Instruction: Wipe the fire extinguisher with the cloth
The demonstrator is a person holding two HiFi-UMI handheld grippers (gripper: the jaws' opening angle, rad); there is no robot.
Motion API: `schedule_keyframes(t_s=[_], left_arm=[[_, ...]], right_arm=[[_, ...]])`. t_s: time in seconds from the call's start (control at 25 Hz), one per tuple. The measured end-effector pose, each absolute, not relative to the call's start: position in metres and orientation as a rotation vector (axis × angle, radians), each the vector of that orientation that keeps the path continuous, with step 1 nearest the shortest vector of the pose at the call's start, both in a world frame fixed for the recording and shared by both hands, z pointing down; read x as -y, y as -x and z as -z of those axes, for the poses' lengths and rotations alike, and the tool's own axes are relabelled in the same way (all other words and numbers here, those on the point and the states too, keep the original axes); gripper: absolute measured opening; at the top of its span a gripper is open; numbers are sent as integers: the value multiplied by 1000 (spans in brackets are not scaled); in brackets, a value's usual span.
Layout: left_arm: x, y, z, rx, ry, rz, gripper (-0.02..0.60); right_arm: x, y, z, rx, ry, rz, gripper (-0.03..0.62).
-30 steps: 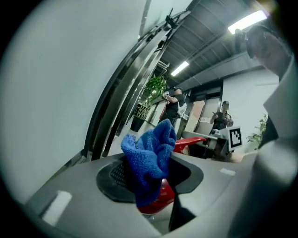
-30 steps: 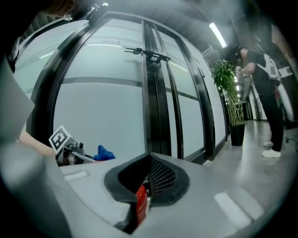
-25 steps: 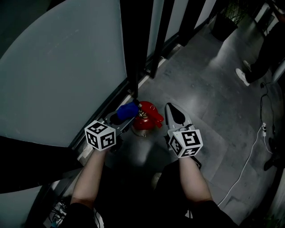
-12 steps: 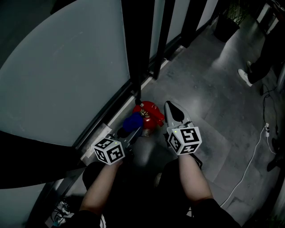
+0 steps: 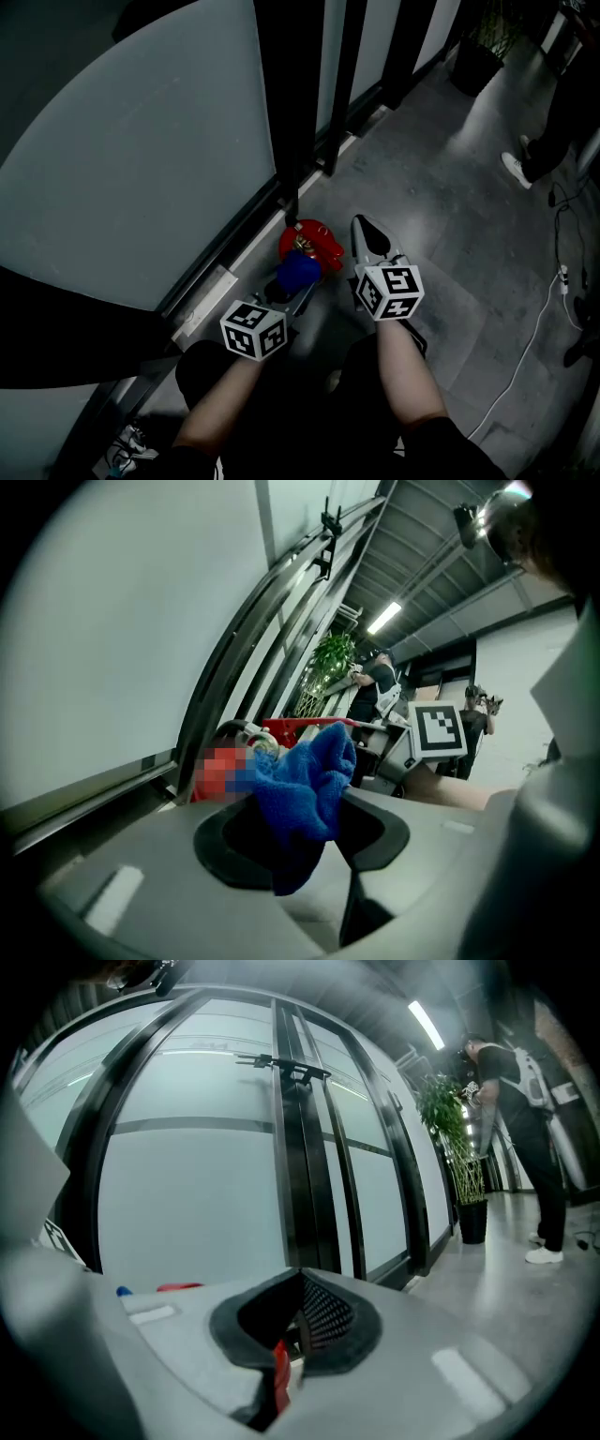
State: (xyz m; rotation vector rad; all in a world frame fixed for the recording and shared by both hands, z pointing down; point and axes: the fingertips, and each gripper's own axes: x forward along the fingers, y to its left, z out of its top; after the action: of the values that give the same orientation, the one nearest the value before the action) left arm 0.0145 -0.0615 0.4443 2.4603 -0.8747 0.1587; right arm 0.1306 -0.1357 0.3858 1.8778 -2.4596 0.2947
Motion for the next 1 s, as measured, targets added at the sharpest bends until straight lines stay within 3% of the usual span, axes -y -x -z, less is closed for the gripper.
schedule_keyframes(t_s=[0.4,0.76,1.0], left_arm=[[58,-49,-443,801,-2582,-261,167],[51,-57,-451,492,-2496,-82,167],[27,-51,-467,427,-2558,-226,169]], right_arm=[[145,-132,-389,2490,-1861,-336,3],[151,-131,-390,2527,-1874,-392,3],[151,-129,-391,2528,-1881,-405,3]])
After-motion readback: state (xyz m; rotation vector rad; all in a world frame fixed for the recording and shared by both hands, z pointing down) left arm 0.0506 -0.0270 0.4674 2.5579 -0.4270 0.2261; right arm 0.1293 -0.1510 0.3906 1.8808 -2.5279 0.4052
